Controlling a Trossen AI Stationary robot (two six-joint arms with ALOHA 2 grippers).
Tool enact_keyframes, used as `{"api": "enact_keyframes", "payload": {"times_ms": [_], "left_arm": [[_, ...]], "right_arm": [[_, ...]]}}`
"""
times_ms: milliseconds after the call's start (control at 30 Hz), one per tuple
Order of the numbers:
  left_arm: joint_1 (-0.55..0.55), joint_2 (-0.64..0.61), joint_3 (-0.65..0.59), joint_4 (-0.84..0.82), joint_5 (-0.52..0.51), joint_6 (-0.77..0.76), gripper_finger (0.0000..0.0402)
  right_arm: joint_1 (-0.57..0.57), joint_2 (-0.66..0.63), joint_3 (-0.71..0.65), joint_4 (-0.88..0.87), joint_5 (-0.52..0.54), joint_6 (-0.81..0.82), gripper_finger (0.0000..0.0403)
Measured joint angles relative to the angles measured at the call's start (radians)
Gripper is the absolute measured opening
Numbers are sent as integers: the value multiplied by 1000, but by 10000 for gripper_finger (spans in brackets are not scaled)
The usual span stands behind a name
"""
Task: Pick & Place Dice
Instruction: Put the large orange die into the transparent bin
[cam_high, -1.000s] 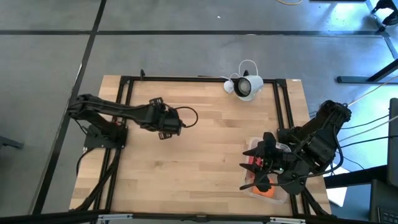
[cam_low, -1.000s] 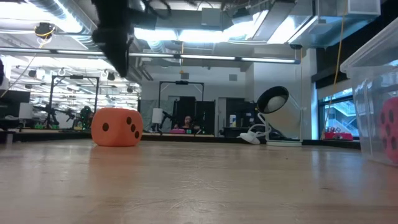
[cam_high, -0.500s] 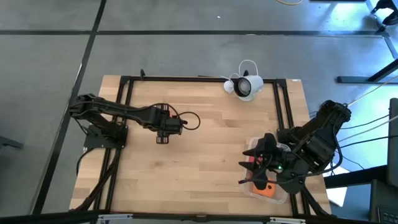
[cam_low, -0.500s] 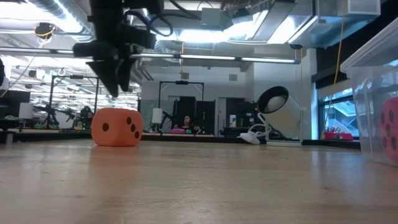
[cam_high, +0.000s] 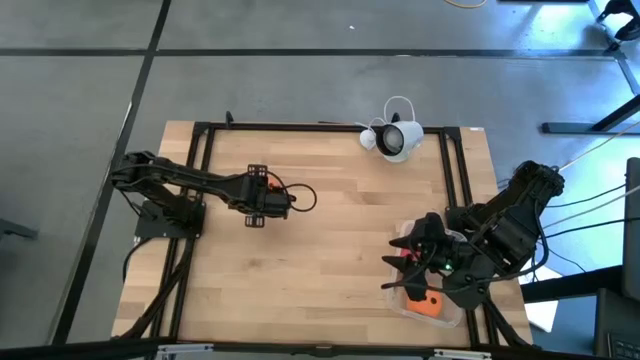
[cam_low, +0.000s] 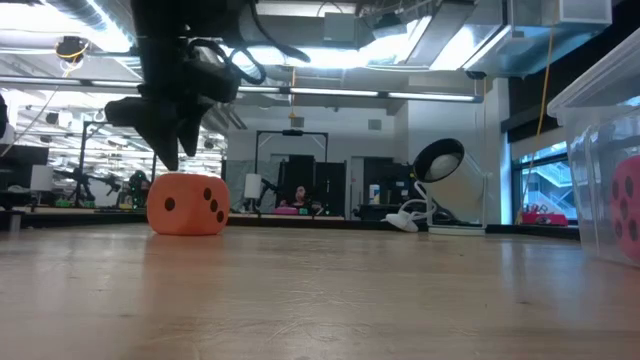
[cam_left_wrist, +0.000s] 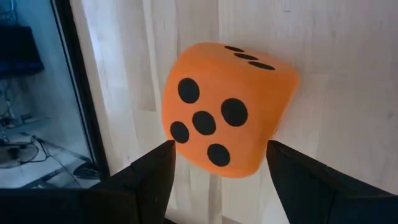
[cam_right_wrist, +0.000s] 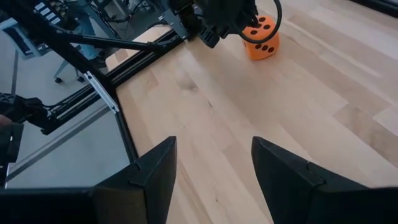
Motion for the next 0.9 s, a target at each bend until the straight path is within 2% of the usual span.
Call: {"api": "enact_keyframes", "payload": {"times_ms": [167,433,900], "left_arm": [[-1,0,0,0,16,27,247],[-1,0,0,0,161,21,261],[5,19,1,8,97,-21,352]], "right_arm": [[0,0,0,0,0,23,206],[0,0,0,0,-3,-30,206],[0,0,0,-3,-7,-142,206]]}}
